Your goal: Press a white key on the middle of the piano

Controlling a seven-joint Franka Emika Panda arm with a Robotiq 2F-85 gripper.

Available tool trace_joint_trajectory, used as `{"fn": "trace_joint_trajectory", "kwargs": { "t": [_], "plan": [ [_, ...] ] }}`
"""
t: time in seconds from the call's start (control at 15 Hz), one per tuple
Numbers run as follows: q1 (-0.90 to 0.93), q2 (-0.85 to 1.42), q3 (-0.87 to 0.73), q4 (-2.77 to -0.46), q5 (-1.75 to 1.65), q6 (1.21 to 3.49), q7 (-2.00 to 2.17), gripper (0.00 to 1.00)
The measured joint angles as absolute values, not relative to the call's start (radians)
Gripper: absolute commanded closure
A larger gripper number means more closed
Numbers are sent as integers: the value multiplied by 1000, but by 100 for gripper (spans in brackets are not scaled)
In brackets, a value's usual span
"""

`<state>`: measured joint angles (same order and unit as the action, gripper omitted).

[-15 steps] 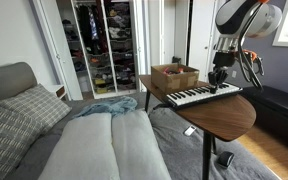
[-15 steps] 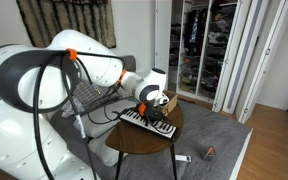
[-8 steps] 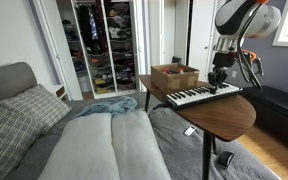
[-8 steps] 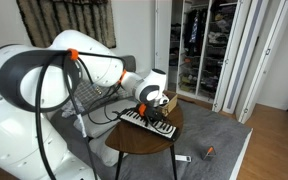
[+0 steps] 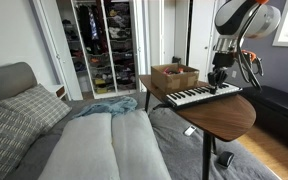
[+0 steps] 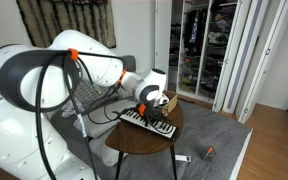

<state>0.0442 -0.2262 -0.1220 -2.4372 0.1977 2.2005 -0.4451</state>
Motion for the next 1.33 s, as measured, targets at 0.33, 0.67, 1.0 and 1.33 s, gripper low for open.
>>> {"fn": "trace_joint_trajectory", "kwargs": {
  "t": [0.33, 0.67, 1.0, 1.33],
  "plan": [
    [43, -224, -105, -2437, 193, 2213, -384, 100],
    [42, -221, -93, -2437, 190, 2235, -340, 100],
    [40, -222, -93, -2436, 189, 2244, -336, 100],
    [32, -244, -93, -2423, 177, 2244, -336, 73]
  ]
}}
